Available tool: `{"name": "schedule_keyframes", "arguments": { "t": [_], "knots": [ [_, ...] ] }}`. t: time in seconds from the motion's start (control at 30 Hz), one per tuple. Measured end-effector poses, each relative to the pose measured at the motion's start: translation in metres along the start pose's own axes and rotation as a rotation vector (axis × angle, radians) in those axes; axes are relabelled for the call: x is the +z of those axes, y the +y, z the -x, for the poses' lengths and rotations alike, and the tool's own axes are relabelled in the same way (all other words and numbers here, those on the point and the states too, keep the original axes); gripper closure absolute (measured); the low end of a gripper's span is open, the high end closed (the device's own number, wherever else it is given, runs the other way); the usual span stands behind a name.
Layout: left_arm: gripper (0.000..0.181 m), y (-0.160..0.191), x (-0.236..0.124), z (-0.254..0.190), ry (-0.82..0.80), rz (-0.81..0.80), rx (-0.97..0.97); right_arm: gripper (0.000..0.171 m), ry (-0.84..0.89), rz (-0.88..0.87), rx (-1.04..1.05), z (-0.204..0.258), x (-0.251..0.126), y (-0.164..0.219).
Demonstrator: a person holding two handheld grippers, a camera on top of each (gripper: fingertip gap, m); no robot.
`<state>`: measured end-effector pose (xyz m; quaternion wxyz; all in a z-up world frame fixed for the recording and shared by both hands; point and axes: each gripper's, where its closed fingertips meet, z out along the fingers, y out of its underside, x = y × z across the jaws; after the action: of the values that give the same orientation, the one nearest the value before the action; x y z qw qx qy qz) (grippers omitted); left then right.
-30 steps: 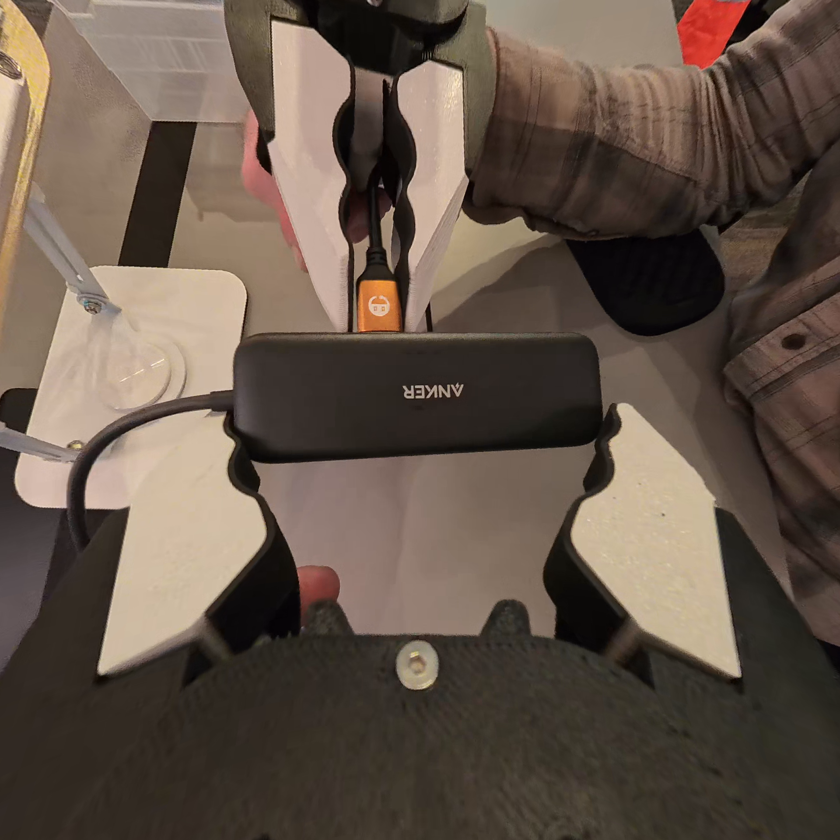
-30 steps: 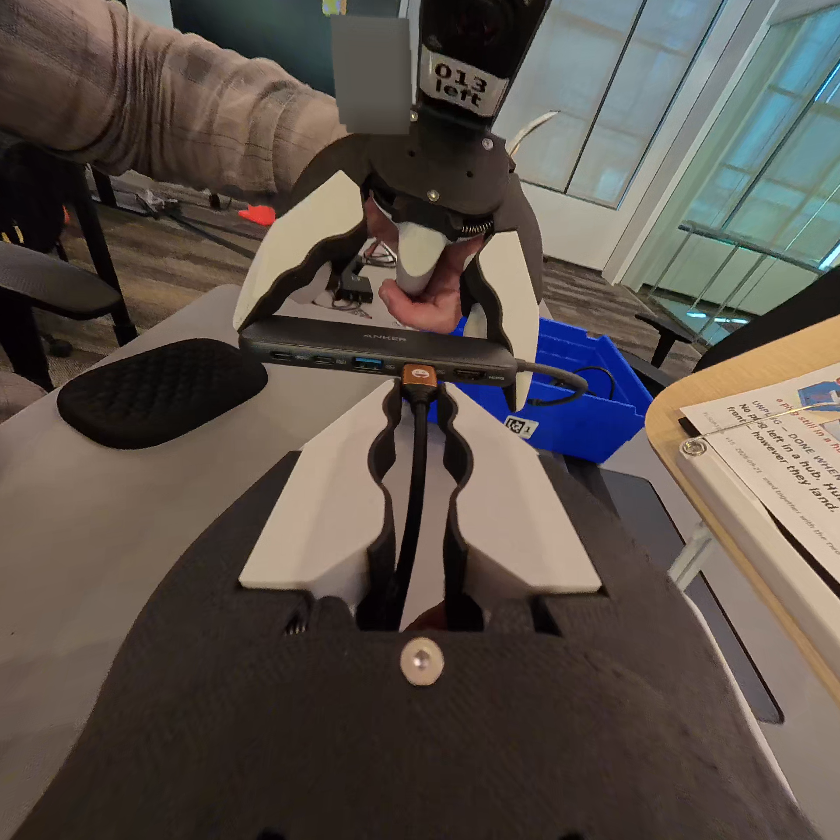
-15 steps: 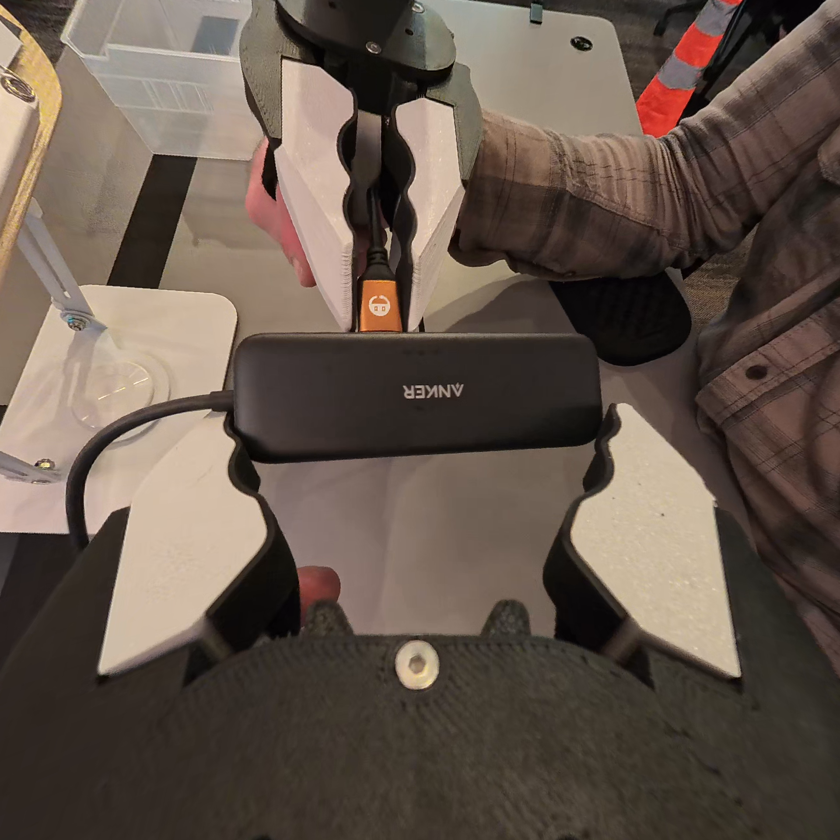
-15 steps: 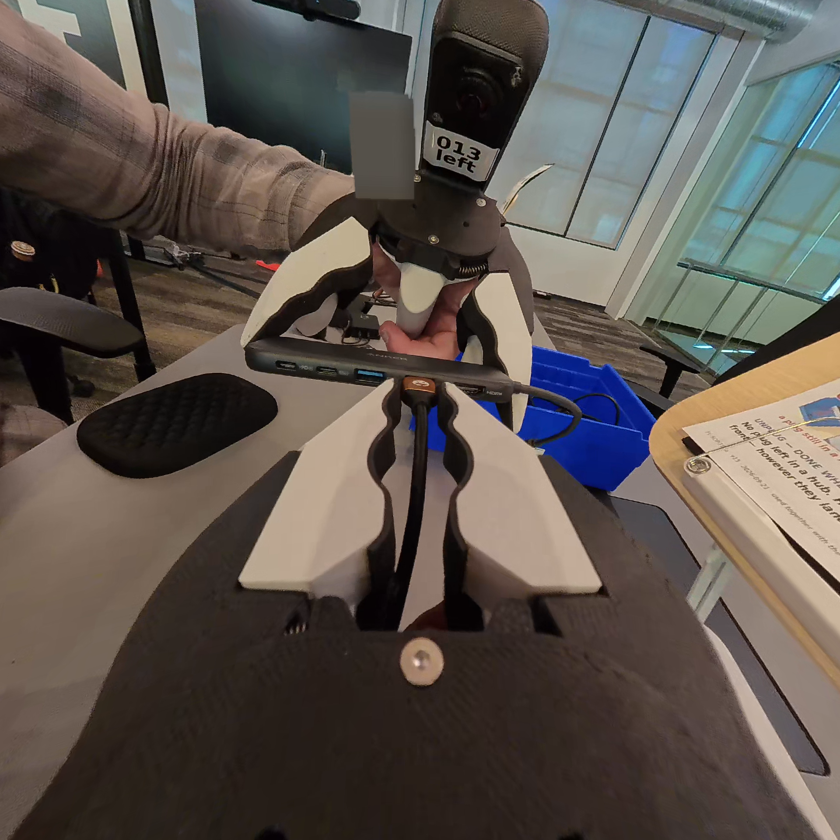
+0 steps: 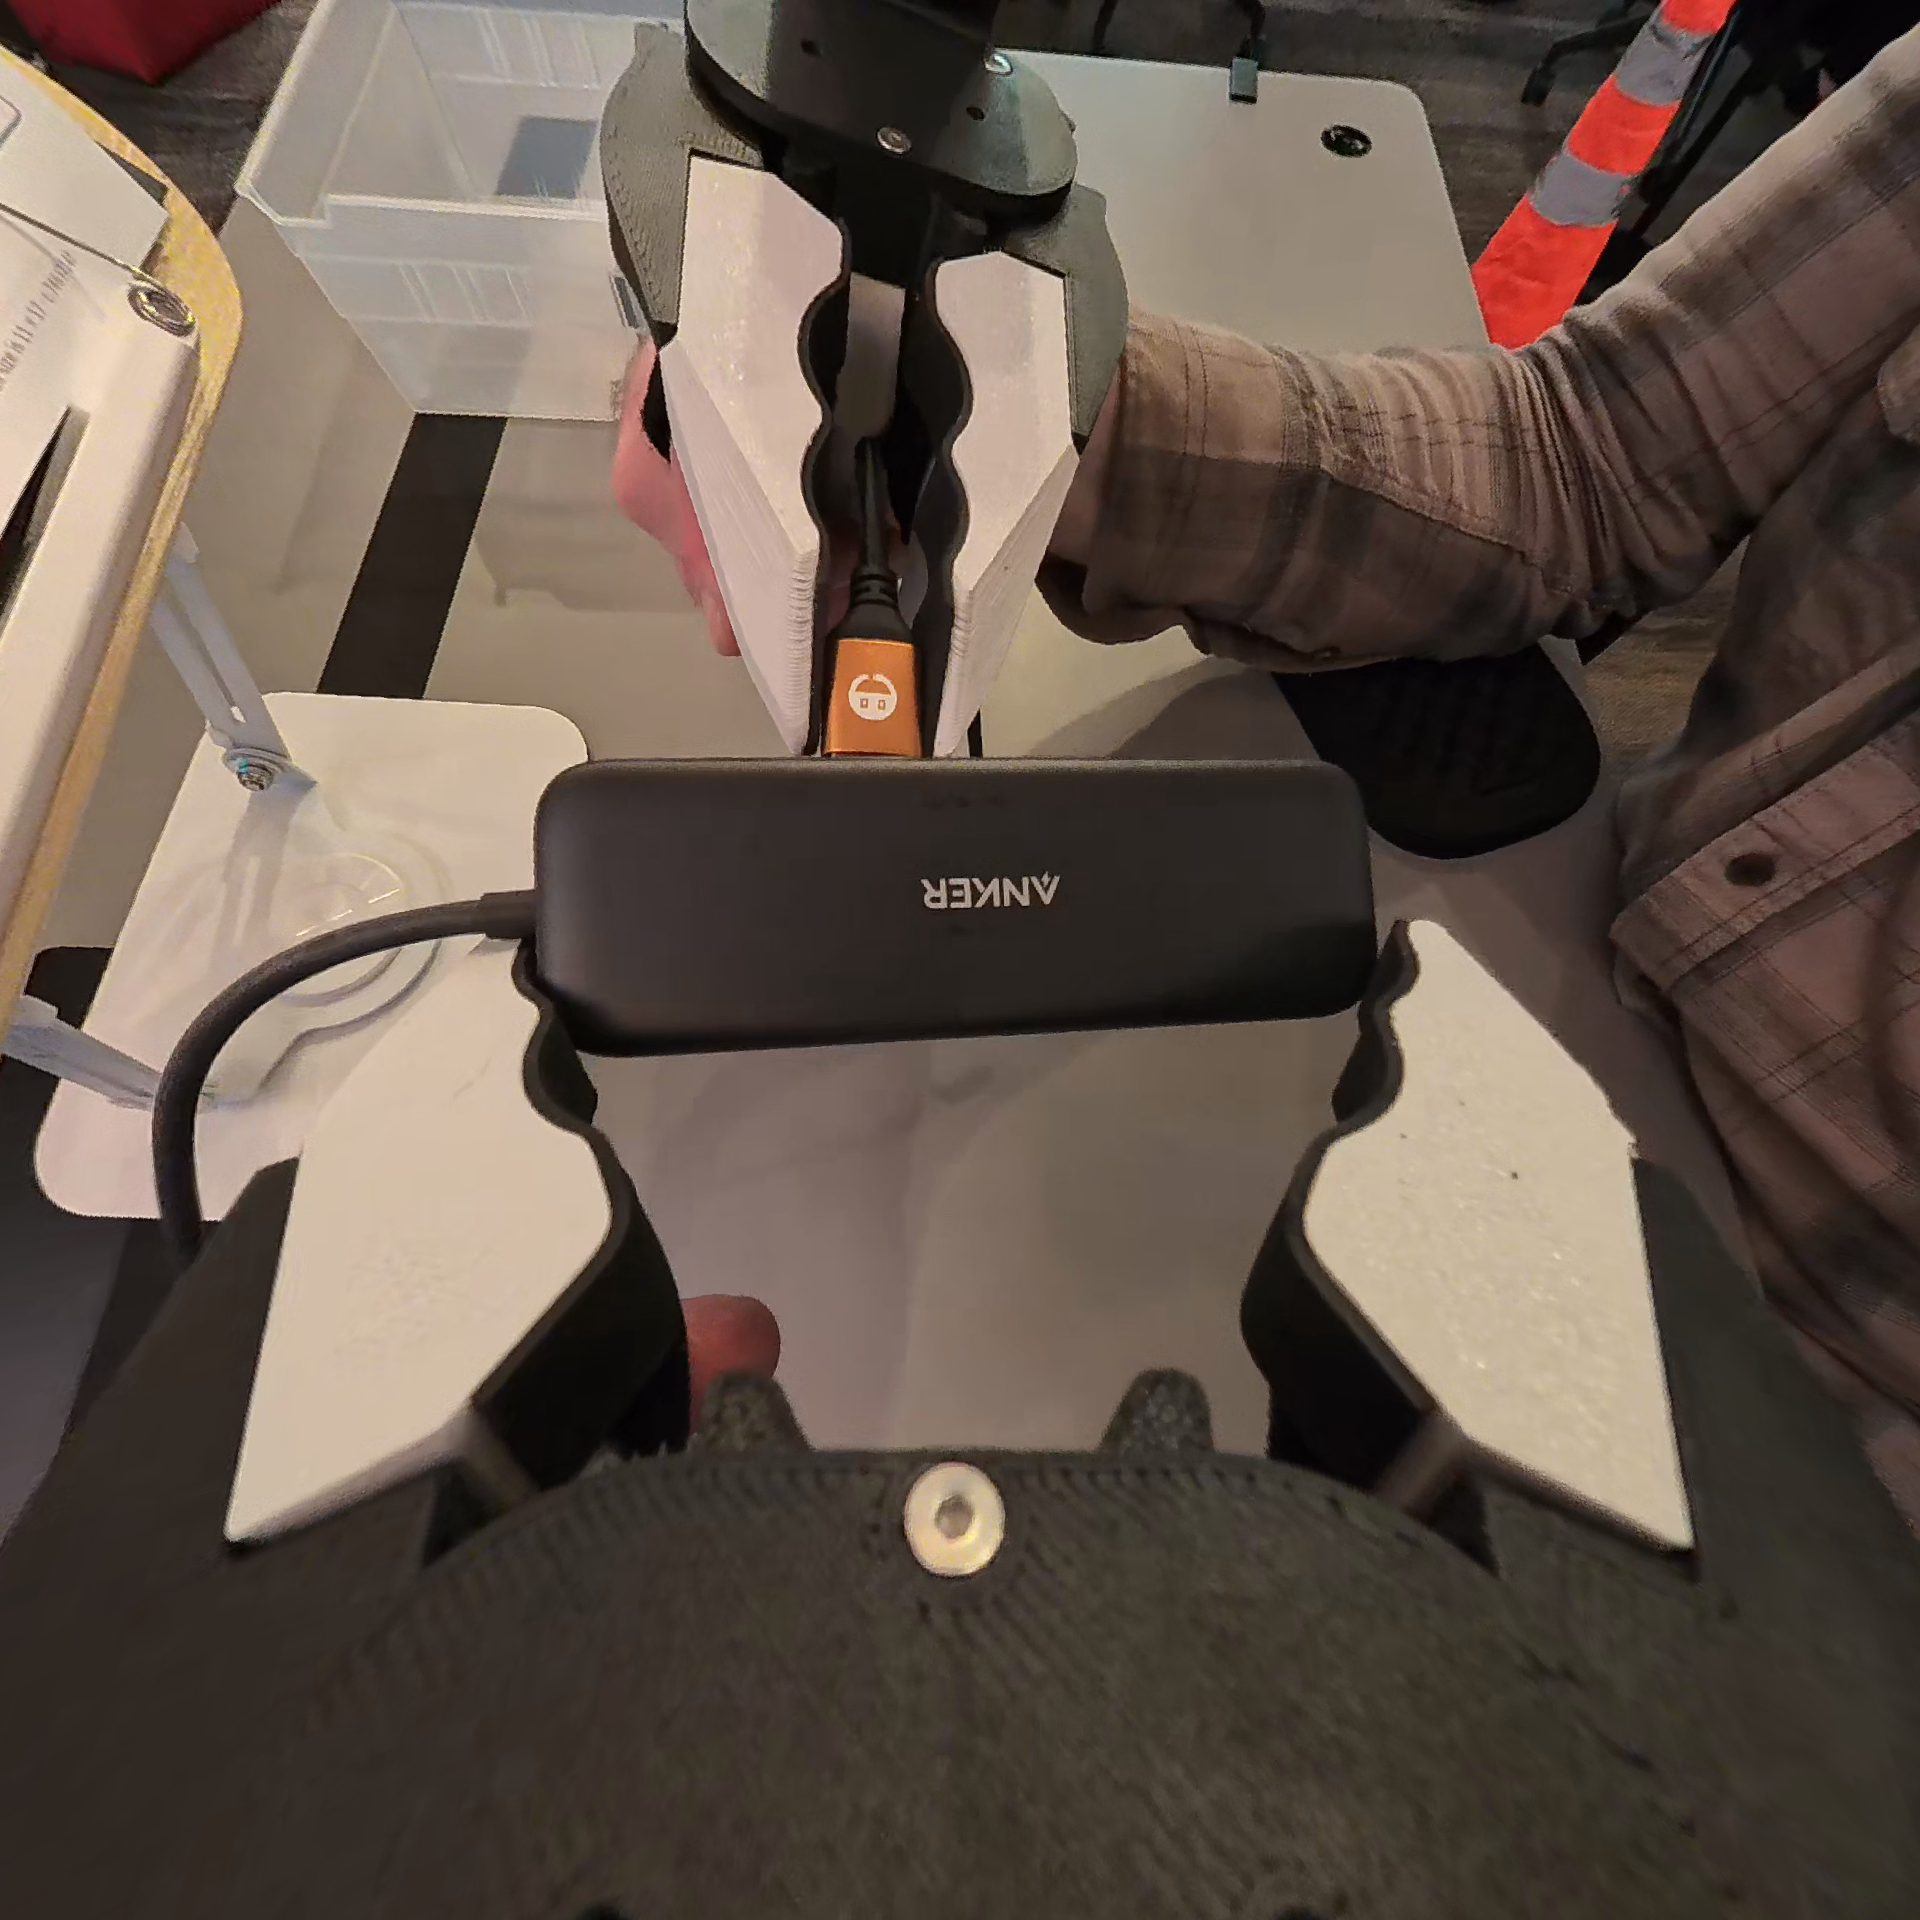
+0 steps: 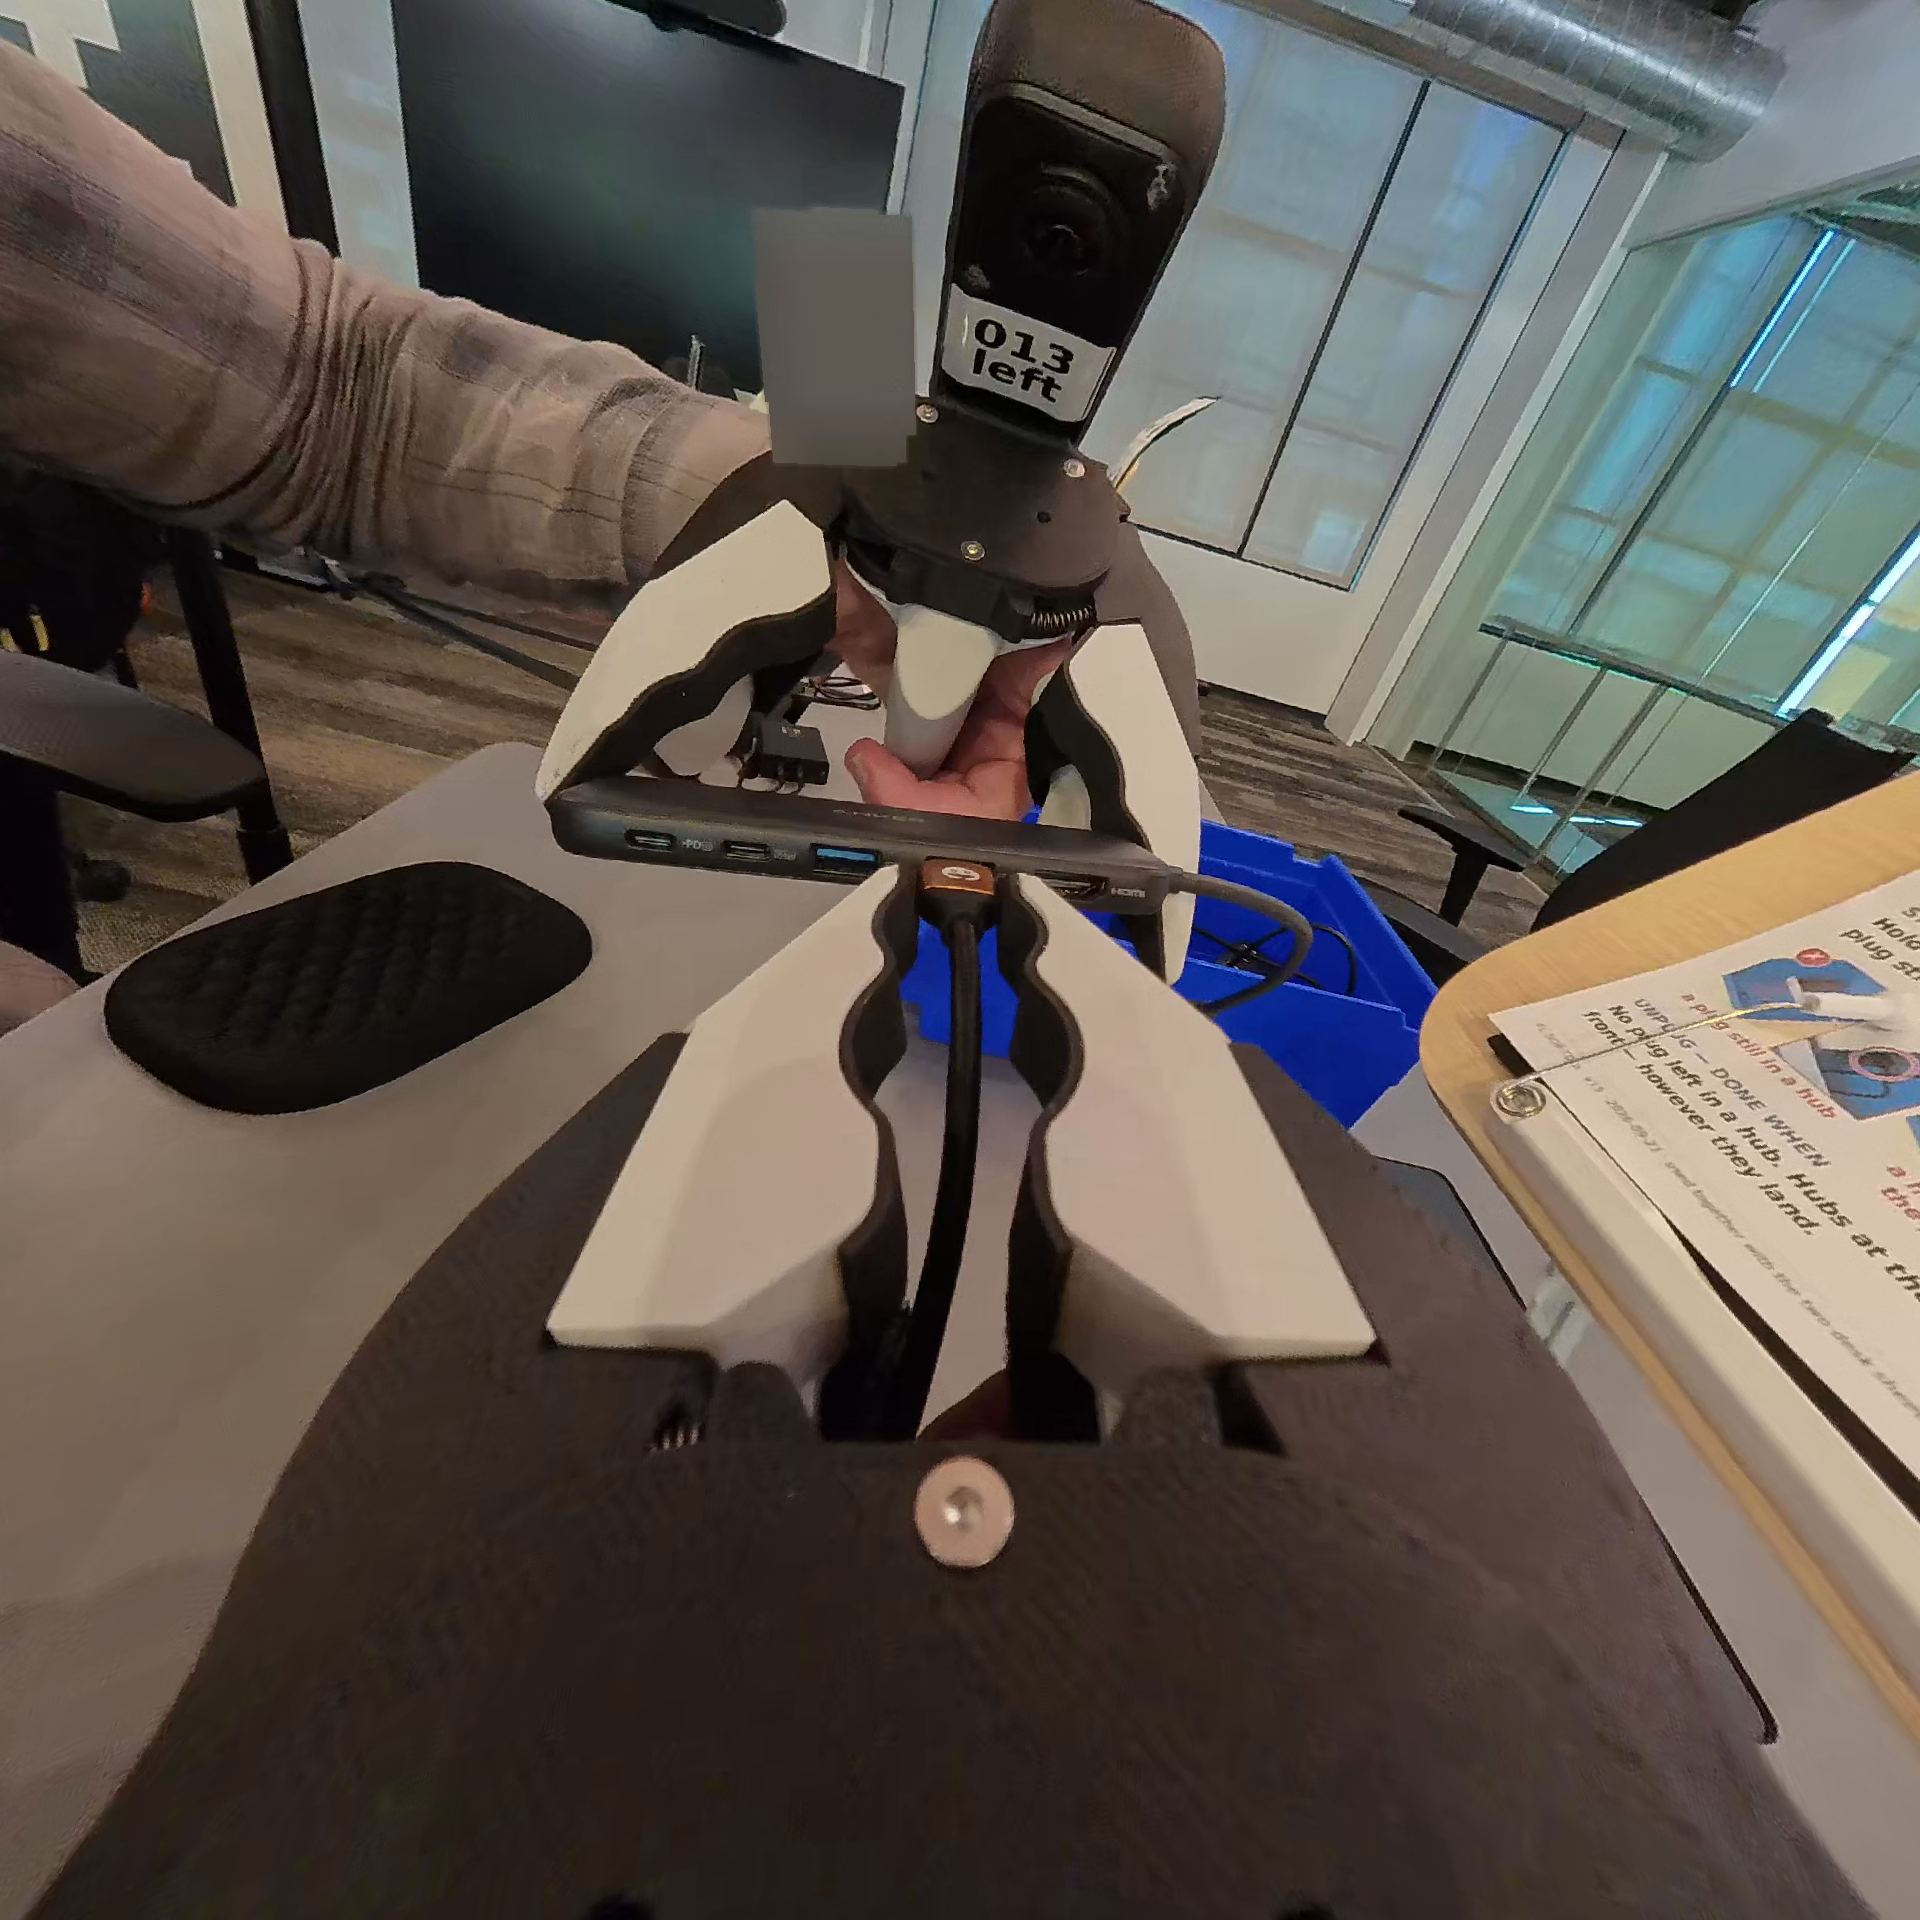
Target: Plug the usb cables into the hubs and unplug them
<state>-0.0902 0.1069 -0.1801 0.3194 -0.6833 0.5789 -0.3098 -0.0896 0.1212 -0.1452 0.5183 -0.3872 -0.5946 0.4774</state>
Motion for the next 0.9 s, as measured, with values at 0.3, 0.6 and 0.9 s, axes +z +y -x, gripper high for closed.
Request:
{"name": "schedule_keyframes", "arguments": {
  "t": [0.3,0.6,0.9],
  "knots": [
    [0.046,-0.002,0.002,-0.004,0.01,0.026,0.07,0.158,-0.066,-0.049,0.057,0.006,-0.007,-0.003],
    [0.092,-0.015,-0.022,0.021,-0.139,-0.139,0.052,0.158,-0.052,-0.056,0.071,0.002,-0.009,-0.001],
    [0.045,-0.001,-0.022,0.032,-0.643,0.068,0.405,0.158,0.025,-0.05,0.101,-0.014,-0.017,-0.004]
  ]
}}
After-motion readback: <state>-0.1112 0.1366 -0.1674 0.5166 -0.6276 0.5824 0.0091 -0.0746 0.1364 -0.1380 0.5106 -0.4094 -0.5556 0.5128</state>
